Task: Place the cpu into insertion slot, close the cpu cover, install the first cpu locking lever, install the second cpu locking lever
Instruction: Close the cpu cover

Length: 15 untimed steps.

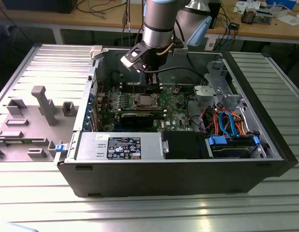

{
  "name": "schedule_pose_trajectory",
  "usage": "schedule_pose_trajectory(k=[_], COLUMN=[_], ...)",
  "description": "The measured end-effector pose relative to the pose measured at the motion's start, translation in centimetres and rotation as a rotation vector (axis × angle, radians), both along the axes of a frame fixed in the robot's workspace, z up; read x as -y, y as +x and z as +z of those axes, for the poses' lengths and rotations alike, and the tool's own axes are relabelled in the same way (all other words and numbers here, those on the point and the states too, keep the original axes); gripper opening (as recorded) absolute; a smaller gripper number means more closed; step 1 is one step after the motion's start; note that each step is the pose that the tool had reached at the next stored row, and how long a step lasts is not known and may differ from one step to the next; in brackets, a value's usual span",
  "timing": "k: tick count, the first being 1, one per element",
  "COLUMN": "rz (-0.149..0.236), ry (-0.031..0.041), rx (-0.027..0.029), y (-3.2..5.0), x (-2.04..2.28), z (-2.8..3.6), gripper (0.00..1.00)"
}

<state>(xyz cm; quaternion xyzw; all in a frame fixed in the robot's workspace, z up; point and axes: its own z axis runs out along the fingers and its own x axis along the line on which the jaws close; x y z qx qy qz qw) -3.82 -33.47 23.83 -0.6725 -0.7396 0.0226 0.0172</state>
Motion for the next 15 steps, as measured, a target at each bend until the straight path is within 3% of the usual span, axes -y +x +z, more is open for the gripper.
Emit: schedule_pose_trajectory(k=[8, 15], rz=[0.000, 0.003], ry=[0.0000, 0.0001], rx=[0.0000, 0.0000], y=[-1.24, -1.64], x=[0.06, 0.15], z=[-0.74, -1.51], gripper=[0.11, 0.11])
